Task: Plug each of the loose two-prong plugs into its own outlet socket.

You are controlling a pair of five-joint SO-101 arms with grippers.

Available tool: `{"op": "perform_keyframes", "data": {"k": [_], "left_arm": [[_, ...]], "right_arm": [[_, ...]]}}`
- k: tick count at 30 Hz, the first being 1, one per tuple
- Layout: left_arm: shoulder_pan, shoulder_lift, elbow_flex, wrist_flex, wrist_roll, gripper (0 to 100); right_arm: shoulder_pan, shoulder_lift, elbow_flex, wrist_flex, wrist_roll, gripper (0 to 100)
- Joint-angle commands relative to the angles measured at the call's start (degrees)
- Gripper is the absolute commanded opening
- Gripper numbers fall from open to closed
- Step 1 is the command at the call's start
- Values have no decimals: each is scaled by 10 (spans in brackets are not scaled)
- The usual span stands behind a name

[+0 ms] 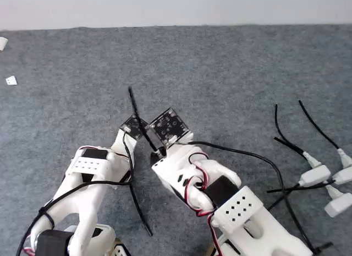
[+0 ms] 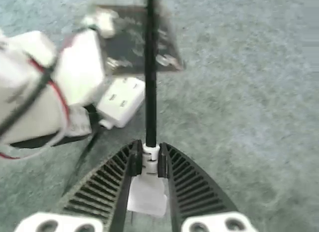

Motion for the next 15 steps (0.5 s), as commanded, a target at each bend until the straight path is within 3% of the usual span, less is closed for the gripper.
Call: {"op": "perform_keyframes", "data": {"k": [1, 4, 11, 15], "left_arm": [[14, -9, -2, 7, -16, 13], [17, -10, -1, 18, -33, 13], [47, -15, 4, 79, -178, 13], [54, -16, 9, 81, -192, 13]], "right_arm": [[-20, -15, -9, 2, 6, 8], [-21, -15, -9, 0, 5, 8], [-17, -15, -9, -3, 4, 8], [-15, -15, -9, -3, 3, 8]]}}
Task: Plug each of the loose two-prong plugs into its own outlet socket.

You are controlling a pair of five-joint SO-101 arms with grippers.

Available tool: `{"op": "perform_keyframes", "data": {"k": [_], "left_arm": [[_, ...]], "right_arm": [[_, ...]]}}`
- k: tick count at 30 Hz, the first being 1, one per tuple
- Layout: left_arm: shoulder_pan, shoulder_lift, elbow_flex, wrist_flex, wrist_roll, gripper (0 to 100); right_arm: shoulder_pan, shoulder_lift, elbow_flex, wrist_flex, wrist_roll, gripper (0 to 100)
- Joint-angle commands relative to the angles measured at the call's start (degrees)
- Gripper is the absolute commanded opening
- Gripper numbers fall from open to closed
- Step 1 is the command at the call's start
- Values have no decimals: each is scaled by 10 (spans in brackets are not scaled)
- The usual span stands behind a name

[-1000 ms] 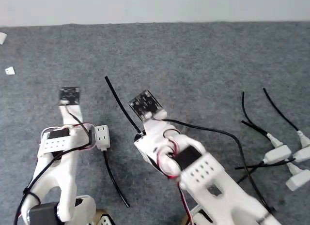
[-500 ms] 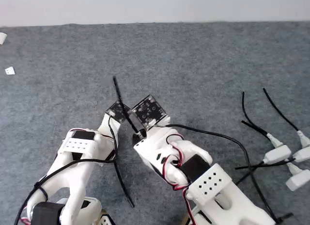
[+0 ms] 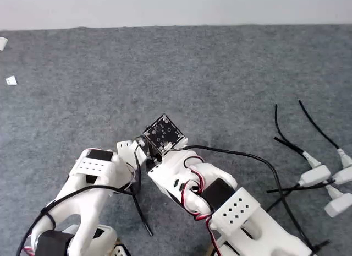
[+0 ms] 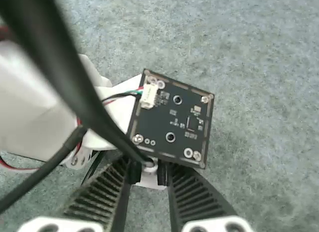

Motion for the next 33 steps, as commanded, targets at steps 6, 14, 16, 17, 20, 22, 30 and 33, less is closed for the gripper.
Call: {"op": "perform_keyframes", "data": {"k": [6, 14, 16, 17, 20, 22, 30, 33], "left_arm": [[-27, -12, -12, -23, 66, 13], [-189, -12, -38, -217, 413, 13], [-222, -12, -31, -281, 469, 13], [-236, -12, -26, -313, 486, 13], [-261, -12, -7, -378, 500, 13], [-265, -12, 0, -394, 500, 13], [-276, -12, -1, -396, 501, 13], [-284, -12, -3, -397, 501, 13]], "right_arm": [[44, -7, -8, -36, -33, 8], [65, 86, -37, -121, -71, 8], [60, 131, -78, -121, -83, 8], [57, 154, -98, -120, -90, 8], [45, 216, -152, -124, -95, 8], [39, 255, -186, -126, -97, 8], [20, 417, -315, -162, -113, 8], [14, 468, -364, -148, -120, 8]]}}
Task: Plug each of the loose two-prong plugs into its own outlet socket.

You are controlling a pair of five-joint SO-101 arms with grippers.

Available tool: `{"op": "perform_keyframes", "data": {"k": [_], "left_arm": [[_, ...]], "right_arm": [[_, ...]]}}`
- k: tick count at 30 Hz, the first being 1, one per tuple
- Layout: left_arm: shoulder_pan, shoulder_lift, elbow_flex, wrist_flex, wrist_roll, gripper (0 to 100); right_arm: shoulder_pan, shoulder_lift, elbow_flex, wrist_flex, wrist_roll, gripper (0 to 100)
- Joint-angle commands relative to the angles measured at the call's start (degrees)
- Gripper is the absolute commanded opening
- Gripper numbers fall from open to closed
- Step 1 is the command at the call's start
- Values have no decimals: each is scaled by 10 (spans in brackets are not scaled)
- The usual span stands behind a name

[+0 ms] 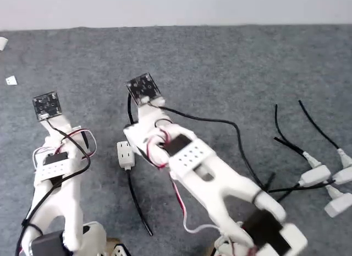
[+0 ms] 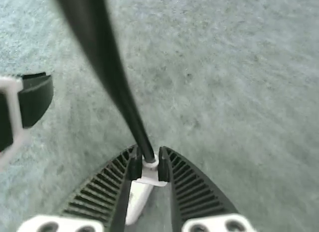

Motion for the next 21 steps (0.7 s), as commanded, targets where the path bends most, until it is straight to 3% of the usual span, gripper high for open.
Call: {"op": "perform_keyframes", "data": {"k": [1, 21], "left_arm": [[-12, -11, -10, -14, 5, 13], [-13, -10, -12, -14, 5, 13]], "right_arm": [[-12, 40, -83, 2, -10, 8], [-28, 127, -137, 29, -10, 8]]}}
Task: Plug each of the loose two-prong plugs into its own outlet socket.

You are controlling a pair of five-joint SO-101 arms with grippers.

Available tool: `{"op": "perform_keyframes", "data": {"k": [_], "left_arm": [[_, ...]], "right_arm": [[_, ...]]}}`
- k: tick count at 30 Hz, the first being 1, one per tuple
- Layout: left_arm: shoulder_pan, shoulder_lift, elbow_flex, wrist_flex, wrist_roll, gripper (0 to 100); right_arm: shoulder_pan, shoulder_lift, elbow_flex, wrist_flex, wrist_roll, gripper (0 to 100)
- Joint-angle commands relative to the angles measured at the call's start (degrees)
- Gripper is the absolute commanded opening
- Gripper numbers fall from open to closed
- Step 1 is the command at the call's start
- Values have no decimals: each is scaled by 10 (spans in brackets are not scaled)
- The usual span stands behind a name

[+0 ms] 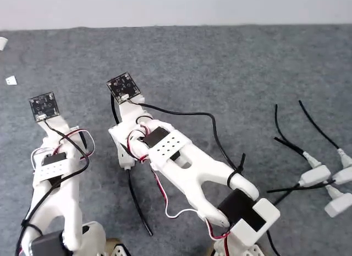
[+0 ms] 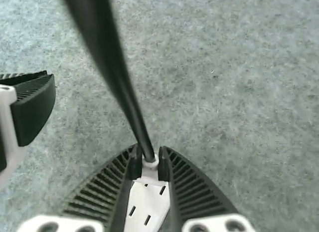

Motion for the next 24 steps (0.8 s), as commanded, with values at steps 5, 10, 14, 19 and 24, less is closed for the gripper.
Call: {"op": "perform_keyframes", "data": {"k": [5, 10, 14, 19, 24], "left_arm": [[-4, -10, -12, -13, 5, 13], [-4, -10, -12, -13, 5, 13], [-4, -10, -12, -13, 5, 13], [-4, -10, -11, -13, 5, 13], [-4, -10, -11, -13, 5, 13]], "right_arm": [[1, -16, -29, 35, -6, 8], [1, -60, -1, 36, -6, 8], [7, -63, 15, 33, -6, 8], [16, -42, 14, 14, -6, 8], [19, -31, 13, -9, -6, 8]]}}
